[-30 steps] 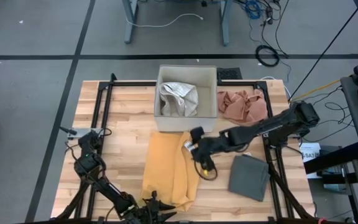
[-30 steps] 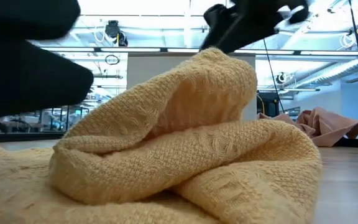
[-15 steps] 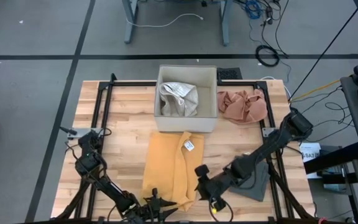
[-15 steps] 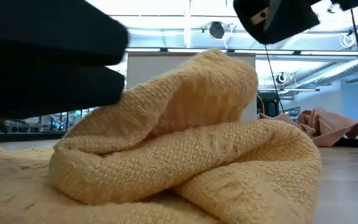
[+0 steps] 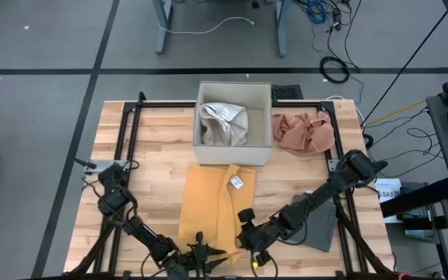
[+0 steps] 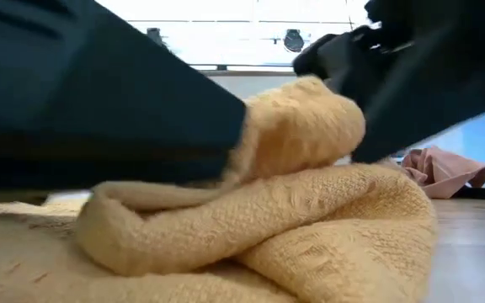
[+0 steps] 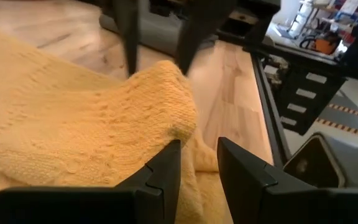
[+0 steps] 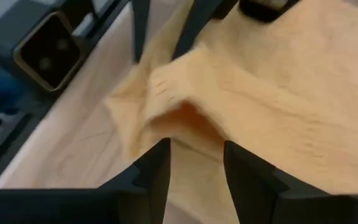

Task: Fold towel
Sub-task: Fold the yellow towel

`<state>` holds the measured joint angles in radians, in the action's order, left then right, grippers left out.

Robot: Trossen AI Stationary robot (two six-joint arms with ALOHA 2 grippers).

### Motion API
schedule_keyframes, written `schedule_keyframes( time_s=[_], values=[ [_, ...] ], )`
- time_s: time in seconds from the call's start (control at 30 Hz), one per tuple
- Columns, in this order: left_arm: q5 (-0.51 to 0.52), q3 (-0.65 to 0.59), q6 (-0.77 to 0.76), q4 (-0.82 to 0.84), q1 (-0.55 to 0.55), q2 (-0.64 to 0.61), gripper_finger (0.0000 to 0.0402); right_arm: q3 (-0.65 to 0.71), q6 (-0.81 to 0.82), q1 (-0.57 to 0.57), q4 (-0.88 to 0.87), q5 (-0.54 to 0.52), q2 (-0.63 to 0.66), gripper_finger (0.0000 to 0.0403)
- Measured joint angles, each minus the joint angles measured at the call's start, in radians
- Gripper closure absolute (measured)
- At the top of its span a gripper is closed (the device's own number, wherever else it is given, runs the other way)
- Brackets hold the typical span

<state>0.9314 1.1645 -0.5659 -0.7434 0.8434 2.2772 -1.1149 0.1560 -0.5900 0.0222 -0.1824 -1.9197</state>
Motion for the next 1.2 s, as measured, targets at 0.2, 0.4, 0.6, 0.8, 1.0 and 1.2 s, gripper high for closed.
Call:
schedule_keyframes(
  time_s=[0.2,0.4,0.6,0.8,1.0,1.2],
  values=[
    [-0.059,0.000,0.002,0.002,-0.022,0.000,0.0292,0.000,-0.064,0.043,0.059,0.000,-0.001,0.0288],
    [-0.029,0.000,0.018,-0.007,-0.007,0.000,0.0292,0.000,-0.130,0.062,0.080,0.024,0.000,0.0325],
    [0.128,0.011,0.181,-0.065,0.044,0.000,0.0292,0.000,-0.183,0.063,0.086,0.028,0.000,0.0378],
    [0.217,0.108,0.499,-0.043,0.056,0.000,0.0291,0.000,-0.206,0.073,0.138,0.033,0.000,0.0397],
    [0.131,0.137,0.442,0.038,-0.013,0.000,0.0291,-0.027,-0.216,0.087,0.125,0.031,0.000,0.0395],
    [0.108,0.198,0.338,0.301,-0.050,0.000,0.0291,-0.069,-0.228,0.078,0.054,0.032,0.000,0.0395]
  ],
)
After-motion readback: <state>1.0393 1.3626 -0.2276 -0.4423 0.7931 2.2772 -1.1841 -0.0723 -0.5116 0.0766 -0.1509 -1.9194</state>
